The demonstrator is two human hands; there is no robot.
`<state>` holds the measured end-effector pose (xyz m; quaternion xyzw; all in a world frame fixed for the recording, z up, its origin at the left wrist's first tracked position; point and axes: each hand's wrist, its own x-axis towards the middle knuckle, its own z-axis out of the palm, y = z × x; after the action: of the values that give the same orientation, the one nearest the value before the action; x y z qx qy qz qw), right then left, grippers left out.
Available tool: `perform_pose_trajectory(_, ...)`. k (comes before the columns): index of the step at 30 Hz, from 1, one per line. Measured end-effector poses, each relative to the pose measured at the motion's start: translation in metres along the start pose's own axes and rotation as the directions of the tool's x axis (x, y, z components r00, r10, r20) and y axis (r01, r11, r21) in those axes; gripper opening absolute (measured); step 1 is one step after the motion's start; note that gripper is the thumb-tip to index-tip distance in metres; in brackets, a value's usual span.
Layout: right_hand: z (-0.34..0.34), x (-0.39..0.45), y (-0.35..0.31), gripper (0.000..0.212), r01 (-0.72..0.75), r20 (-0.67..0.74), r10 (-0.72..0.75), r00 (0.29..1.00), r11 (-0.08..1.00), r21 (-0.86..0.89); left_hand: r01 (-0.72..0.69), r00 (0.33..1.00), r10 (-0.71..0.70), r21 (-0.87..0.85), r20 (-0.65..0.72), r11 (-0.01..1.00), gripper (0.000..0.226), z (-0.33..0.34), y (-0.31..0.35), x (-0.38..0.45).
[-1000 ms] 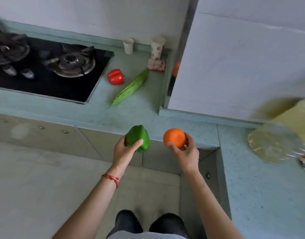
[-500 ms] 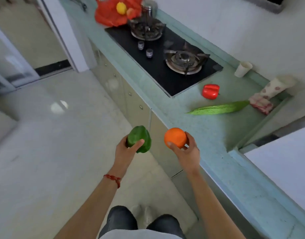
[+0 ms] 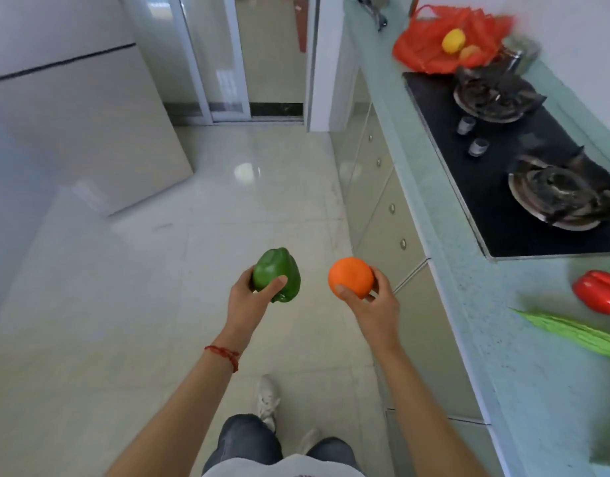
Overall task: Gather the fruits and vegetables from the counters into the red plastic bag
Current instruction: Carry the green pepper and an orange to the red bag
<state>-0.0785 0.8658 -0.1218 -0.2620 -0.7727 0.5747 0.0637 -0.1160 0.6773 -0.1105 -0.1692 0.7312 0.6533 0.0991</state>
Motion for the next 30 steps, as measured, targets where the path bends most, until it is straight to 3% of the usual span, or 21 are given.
perform_pose_trajectory(16, 0.128, 0.106, -0.062, 0.072, 0.007, 0.072, -0.004, 0.997, 0.999, -0.049, 0.029, 0.997, -0.028, 0.014, -0.07, 0.999, 0.045, -0.065, 0.035, 0.153)
perform_pose_trajectory(30, 0.184, 0.306, -0.118, 0.072, 0.089, 0.094, -0.084, 0.992, 0.994, -0.056, 0.001, 0.996, 0.0, 0.011, -0.089, 1.0, 0.046, -0.012, 0.103, 0.347)
